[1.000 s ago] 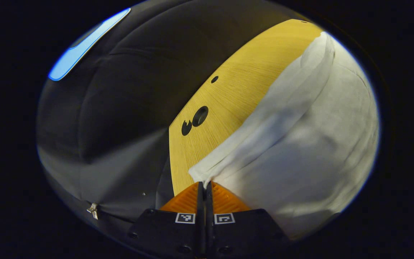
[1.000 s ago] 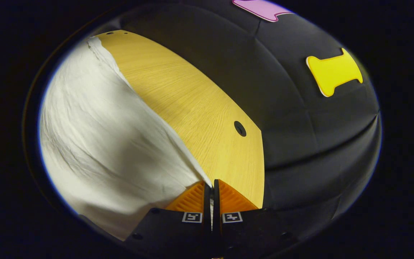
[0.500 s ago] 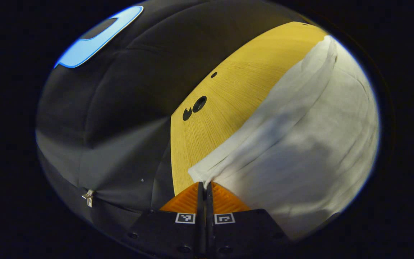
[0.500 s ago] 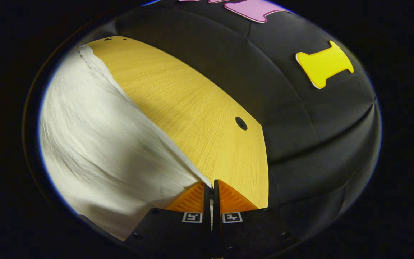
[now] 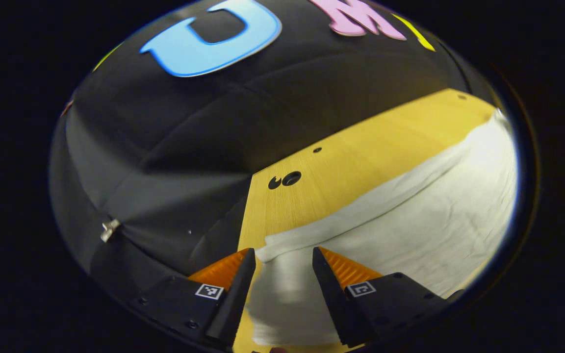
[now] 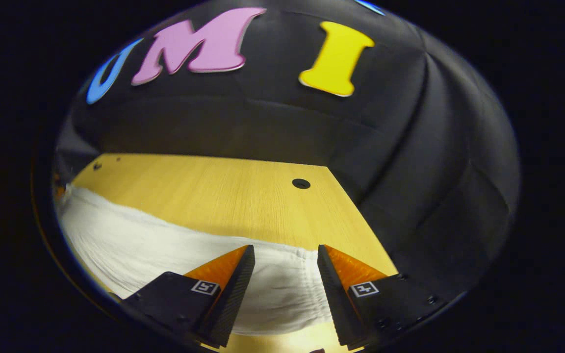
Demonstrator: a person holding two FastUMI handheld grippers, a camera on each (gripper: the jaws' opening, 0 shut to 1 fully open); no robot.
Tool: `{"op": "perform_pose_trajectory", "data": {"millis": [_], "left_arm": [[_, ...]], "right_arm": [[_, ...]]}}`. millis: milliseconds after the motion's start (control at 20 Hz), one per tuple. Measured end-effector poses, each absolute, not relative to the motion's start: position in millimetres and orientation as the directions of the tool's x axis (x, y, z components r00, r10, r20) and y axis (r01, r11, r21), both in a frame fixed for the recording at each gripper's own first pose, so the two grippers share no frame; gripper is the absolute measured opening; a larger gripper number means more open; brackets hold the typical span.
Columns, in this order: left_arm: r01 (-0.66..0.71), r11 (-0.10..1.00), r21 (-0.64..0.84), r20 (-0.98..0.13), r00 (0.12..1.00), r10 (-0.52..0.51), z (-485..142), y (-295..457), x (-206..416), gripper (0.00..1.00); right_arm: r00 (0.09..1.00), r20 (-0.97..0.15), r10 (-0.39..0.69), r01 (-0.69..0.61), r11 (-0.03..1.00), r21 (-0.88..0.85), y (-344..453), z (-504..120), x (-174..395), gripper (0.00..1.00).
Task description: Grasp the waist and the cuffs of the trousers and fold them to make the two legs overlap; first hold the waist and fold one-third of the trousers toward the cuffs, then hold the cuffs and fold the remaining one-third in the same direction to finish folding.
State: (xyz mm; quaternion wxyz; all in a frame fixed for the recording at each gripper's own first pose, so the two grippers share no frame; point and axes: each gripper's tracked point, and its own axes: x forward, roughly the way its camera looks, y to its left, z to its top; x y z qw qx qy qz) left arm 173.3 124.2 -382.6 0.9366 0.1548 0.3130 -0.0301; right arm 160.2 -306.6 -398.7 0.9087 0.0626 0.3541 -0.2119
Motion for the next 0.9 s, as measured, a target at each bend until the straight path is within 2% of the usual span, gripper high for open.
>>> {"op": "perform_pose_trajectory", "data": {"millis": [150, 250, 350, 450, 550, 600, 750, 900], "left_arm": [[0.082, 0.997, 0.01, -0.66, 0.749, -0.055, -375, 98, 134, 0.81], [0.04, 0.997, -0.064, -0.705, 0.706, -0.074, -370, 96, 111, 0.86], [0.01, 0.999, -0.051, -0.737, 0.674, -0.045, -366, 104, 93, 0.87], [0.004, 1.0, -0.02, -0.811, 0.585, -0.018, -369, 112, 61, 0.88], [0.025, 0.987, 0.156, -0.864, 0.488, 0.124, -362, 143, 25, 0.91], [0.043, 0.979, 0.199, -0.869, 0.47, 0.156, -359, 154, 14, 0.92], [0.019, 0.997, 0.079, -0.879, 0.473, 0.061, -353, 139, -3, 0.92], [-0.055, 0.996, -0.073, -0.85, 0.526, -0.033, -334, 118, -9, 0.92]], "right_arm": [[0.598, -0.712, -0.367, 0.655, 0.736, 0.171, -303, -421, 139, 0.82], [0.533, -0.746, -0.399, 0.736, 0.653, 0.177, -304, -449, 128, 0.82], [0.488, -0.767, -0.416, 0.776, 0.61, 0.162, -313, -464, 128, 0.82], [0.44, -0.791, -0.425, 0.817, 0.556, 0.155, -314, -476, 124, 0.82], [0.41, -0.805, -0.43, 0.859, 0.478, 0.182, -316, -482, 117, 0.82], [0.403, -0.808, -0.429, 0.875, 0.439, 0.203, -319, -486, 119, 0.82], [0.363, -0.827, -0.429, 0.918, 0.318, 0.237, -327, -504, 120, 0.82], [0.337, -0.832, -0.442, 0.94, 0.203, 0.273, -341, -517, 125, 0.82]]}}
